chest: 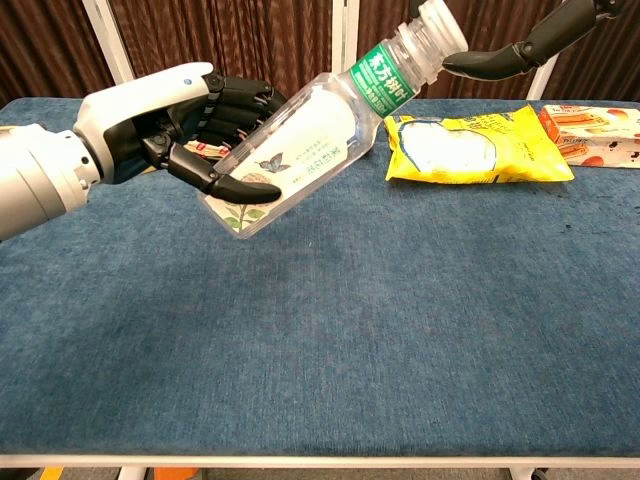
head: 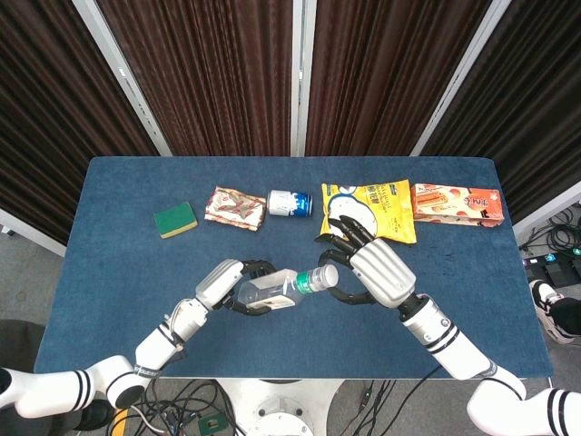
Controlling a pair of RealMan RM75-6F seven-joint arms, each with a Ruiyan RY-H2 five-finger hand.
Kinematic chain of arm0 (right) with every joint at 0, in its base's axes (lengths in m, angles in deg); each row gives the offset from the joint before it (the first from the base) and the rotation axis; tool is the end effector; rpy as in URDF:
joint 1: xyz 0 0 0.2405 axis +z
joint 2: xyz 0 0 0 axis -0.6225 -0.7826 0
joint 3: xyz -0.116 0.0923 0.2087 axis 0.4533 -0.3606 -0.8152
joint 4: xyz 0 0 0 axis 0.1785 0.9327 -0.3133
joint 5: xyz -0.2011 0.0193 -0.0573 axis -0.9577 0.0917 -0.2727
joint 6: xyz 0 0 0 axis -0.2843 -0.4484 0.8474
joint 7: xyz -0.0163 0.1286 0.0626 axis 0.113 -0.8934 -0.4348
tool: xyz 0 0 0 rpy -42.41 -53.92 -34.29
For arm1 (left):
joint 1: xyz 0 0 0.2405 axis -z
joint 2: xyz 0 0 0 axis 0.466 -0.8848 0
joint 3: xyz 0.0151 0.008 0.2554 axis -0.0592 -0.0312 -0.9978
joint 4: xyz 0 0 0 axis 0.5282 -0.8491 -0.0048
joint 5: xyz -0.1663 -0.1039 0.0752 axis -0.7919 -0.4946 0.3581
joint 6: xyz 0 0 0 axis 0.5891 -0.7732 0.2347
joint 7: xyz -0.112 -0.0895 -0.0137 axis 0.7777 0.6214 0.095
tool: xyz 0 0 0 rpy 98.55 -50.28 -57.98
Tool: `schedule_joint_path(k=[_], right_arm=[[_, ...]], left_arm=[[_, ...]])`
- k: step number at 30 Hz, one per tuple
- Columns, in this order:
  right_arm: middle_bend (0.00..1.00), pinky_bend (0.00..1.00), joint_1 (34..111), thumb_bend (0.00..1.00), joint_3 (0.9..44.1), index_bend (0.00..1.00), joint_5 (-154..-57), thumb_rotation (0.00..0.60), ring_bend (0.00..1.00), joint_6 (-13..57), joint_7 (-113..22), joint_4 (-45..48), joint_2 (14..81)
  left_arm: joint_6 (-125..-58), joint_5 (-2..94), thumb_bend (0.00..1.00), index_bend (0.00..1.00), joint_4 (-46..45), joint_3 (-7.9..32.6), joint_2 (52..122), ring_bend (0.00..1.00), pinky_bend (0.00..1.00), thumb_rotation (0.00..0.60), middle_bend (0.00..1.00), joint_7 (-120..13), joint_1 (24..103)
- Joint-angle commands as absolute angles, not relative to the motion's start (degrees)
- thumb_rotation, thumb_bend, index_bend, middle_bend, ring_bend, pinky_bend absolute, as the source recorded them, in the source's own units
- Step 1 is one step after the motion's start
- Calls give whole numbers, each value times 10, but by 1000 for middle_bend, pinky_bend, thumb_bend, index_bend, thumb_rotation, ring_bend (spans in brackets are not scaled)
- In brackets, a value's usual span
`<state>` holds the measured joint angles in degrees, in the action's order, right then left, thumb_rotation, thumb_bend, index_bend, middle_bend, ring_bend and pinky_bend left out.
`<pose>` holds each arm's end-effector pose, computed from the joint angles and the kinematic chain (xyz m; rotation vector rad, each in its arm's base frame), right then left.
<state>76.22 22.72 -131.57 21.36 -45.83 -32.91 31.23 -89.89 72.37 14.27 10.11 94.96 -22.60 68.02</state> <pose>-0.0912 -0.2891 0.0957 1.9576 -0.8808 1.4345 -0.1061 0.2940 -0.0256 -1.8170 -1.5867 -1.6123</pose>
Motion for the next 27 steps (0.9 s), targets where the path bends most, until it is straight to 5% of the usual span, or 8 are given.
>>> schedule_joint_path(k=[1,12,27], right_arm=[[216,0,761,268,228,512,-1315,600,40,215,-459,-330,309],[232,0,754,311,228,547,-1308,600,48,213,-460,-332,290],[229,0,751,311,264,547,-1267,600,48,281,-455,-291,277]], left_arm=[[-899,724,267,476,142,100,950,426,474,600,501,-224,680],[-891,714,268,478,105,93,949,426,474,600,501,-262,676],[-861,538,260,459,26,95,973,384,428,600,451,-716,648]])
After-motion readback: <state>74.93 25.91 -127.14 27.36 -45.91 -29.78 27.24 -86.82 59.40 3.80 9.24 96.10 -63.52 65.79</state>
